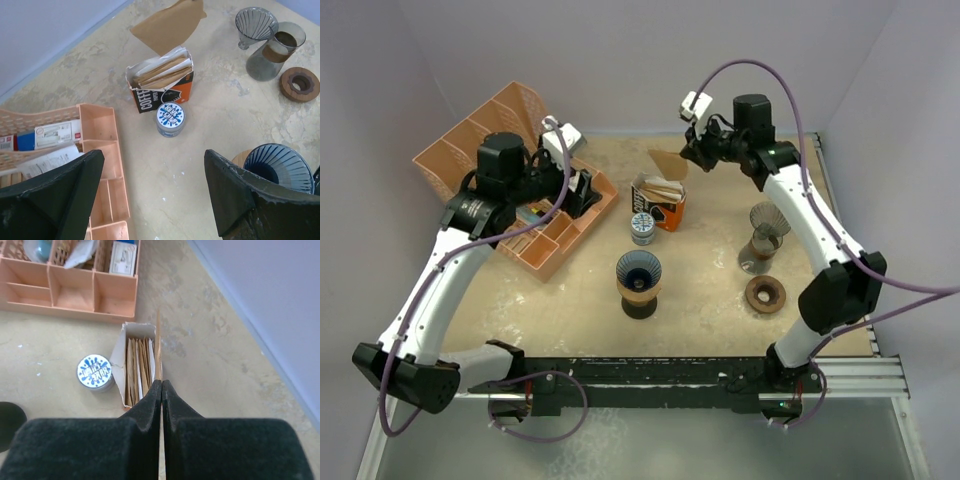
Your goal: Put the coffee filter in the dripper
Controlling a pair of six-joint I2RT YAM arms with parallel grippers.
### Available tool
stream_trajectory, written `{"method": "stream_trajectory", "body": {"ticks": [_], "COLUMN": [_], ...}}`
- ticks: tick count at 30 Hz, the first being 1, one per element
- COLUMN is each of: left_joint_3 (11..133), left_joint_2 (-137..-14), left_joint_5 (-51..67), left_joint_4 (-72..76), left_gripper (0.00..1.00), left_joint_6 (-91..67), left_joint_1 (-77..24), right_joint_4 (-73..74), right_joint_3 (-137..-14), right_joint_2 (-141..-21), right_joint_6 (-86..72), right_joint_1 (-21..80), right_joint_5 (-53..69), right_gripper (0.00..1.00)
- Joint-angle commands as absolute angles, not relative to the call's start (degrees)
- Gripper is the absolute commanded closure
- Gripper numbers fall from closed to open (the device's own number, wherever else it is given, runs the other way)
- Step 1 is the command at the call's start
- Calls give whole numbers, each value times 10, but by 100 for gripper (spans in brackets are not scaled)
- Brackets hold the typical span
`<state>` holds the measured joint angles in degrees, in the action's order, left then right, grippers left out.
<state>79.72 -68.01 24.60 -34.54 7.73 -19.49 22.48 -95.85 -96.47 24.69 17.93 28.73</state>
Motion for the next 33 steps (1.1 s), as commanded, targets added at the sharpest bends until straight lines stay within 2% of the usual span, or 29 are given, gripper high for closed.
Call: {"method": "stream_trajectory", "body": {"ticks": [1,7,11,23,28,30,33], "left_joint_3": [804,854,907,1026,1032,1027,1014], "left_joint_2": [-712,-759,-785,-875,-889,-889,-888], "left_joint_5": [302,379,414,387,393,403,421], "left_joint_4": [-274,-266,-343,-465,-458,-464,-473], "left_gripper": [19,20,20,19,19,23,37], "left_joint_6": [95,136,244,382,386,391,390], "left_joint_1": [-191,-192,-199,-282,-290,-290,-290], "right_joint_4": [219,251,278,309,307,303,296], "right_joint_3": [-970,-976,-975,-975,-969,-963,-953], "right_joint_2": [-929,-883,-865,-823,-813,-807,-801], "right_joint_6": [264,297,323,364,367,365,363], "right_joint_1": [176,177,179,228,257,258,260], "right_joint_5": [327,360,422,471,474,476,477], "right_gripper": [100,100,100,100,100,100,100]}}
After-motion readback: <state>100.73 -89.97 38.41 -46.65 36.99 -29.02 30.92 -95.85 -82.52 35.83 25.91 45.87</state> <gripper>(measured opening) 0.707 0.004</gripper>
